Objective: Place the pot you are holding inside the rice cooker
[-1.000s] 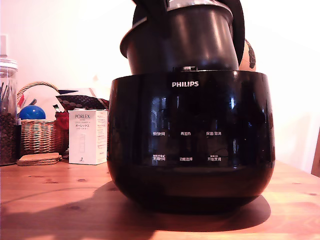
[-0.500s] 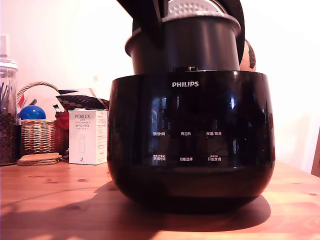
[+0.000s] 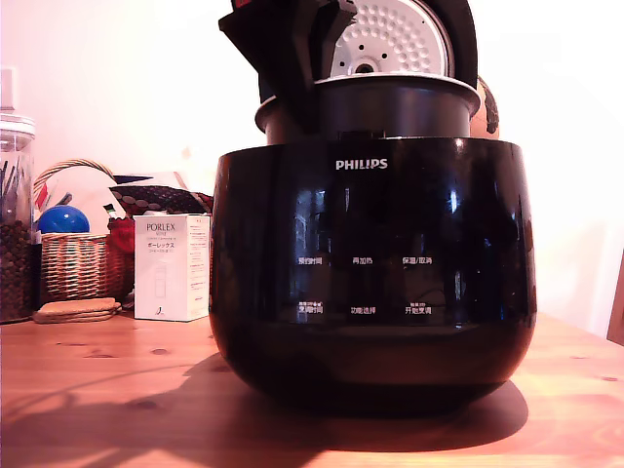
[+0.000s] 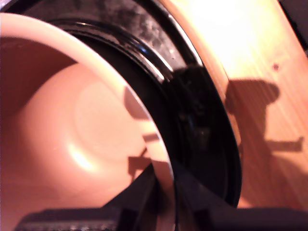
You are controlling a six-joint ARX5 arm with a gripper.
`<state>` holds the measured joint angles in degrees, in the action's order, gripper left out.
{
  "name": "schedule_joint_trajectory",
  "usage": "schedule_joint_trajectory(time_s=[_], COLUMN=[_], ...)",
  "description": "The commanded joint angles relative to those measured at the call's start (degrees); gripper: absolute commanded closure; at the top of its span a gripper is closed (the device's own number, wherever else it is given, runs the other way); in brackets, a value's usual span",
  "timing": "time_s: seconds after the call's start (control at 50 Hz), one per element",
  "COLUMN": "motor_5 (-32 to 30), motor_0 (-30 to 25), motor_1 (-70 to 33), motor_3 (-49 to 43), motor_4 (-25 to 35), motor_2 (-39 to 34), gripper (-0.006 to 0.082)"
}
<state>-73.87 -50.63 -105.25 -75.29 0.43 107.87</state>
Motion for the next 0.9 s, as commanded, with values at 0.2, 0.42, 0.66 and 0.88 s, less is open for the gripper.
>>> schedule_joint_trajectory(time_s=[0.2,0.42,0.66,0.88], motor_5=[-1.46,-1.44,-1.38,-1.38], motor_0=[0.0,0.02,0.02,0.02], motor_1=[-1.9,-2.01,-2.01,-2.01], motor_3=[0.33,0.42,0.59,0.74], motor_4=[0.68,1.33,1.27,1.25], motor_2=[1.66,1.66,1.66,1.66], gripper=[0.0791,0.0791,0.0791,0.0701])
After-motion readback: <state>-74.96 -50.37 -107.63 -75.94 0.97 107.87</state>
